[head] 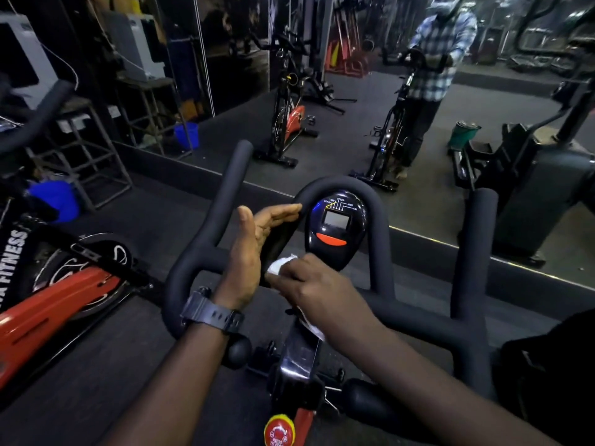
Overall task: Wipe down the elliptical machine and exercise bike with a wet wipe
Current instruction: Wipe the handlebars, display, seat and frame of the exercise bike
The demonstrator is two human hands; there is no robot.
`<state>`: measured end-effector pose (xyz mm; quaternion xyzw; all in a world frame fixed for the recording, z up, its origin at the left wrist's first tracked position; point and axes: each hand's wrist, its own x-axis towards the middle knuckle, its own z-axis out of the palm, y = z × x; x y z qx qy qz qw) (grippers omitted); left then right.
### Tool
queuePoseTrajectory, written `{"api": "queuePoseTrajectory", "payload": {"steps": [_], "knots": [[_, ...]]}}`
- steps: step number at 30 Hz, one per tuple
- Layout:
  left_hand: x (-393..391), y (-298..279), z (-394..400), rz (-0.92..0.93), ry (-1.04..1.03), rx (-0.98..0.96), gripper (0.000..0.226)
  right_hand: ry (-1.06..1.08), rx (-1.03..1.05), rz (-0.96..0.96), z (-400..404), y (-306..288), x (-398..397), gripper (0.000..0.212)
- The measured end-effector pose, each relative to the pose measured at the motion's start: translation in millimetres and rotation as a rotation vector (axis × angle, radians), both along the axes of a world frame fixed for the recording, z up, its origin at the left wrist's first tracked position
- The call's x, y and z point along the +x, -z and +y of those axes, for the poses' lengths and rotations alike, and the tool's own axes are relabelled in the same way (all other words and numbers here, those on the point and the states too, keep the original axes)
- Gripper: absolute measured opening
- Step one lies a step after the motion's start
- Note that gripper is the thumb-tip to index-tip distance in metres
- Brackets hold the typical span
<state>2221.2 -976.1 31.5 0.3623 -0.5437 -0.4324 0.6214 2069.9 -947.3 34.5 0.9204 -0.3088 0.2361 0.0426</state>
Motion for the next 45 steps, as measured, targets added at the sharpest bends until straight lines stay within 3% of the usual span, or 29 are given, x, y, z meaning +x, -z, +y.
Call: {"api": "queuePoseTrajectory", "payload": {"steps": [3, 6, 13, 20, 24, 27, 31, 35, 38, 42, 45], "knots": [[1, 2, 0, 0.01, -0.043, -0.004, 0.111, 0.042, 0.012, 0.083, 13, -6, -23, 0.04], [4, 0, -1, 0.066, -0.077, 0.009, 0.112, 0.084, 0.001, 0.044, 26, -6, -44, 0.035], [2, 1, 0, 0.125, -0.077, 0.048, 0.119, -0.013, -0.097, 0.095, -9, 0, 29, 0.032], [7, 4, -1, 0.07, -0.08, 0.011, 0.107, 0.029, -0.223, 0.033, 25, -1, -57, 0.045], [5, 8, -1, 0.047, -0.055, -0.005, 0.105, 0.031, -0.131, 0.014, 1, 1, -4, 0.028], [4, 8, 1, 0.03, -0.034, -0.014, 0.103, -0.068, -0.19, 0.096, -12, 4, -1, 0.035], [5, 8, -2, -0.006, -0.053, -0.025, 0.099, -0.146, -0.099, 0.071, 16, 11, -55, 0.028], [6, 8, -4, -0.006, -0.046, -0.027, 0.097, -0.073, 0.26, 0.092, 21, 4, -54, 0.016], [4, 9, -4, -0.03, -0.037, -0.026, 0.1, 0.004, 0.324, 0.183, 27, 1, -31, 0.028], [5, 9, -4, -0.059, -0.046, -0.04, 0.101, -0.237, 0.684, 0.158, 48, -18, -33, 0.021], [1, 9, -2, -0.084, -0.09, -0.055, 0.101, -0.061, 0.367, 0.279, 38, -16, -28, 0.015]]}}
